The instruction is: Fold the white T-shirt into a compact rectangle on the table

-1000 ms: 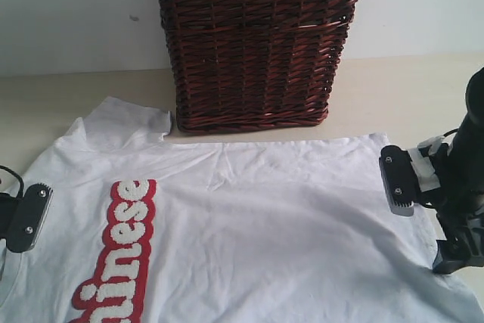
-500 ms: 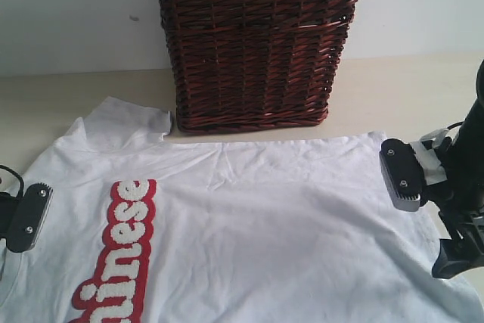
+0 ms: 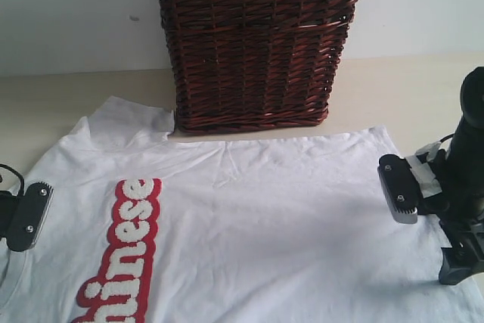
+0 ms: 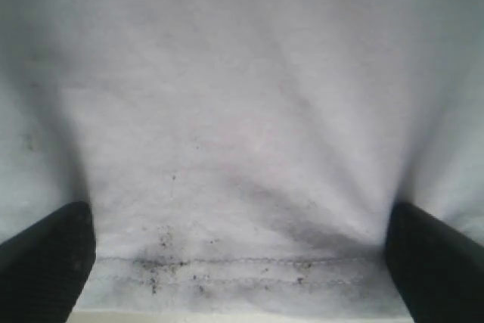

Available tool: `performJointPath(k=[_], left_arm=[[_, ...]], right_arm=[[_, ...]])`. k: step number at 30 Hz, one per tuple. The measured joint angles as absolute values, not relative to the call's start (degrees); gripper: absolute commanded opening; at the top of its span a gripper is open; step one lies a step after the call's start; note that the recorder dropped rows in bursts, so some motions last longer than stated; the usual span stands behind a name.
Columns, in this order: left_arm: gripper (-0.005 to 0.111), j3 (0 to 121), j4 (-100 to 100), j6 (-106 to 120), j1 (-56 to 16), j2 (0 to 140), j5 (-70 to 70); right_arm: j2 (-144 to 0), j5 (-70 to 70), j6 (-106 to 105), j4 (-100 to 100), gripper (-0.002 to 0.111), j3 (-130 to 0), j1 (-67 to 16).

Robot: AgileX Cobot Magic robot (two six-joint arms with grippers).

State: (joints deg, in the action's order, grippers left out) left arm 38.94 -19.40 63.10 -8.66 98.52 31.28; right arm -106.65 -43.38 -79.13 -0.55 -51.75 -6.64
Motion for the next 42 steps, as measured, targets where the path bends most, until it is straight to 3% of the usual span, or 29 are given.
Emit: performJointPath(k=[42], left_arm=[[0.084,38.94,-19.4,63.1,-8.66,98.52,31.34]], right_arm=[[-106.8,-43.36,-77.85,-1.66,0.105,-51.89,-6.64]])
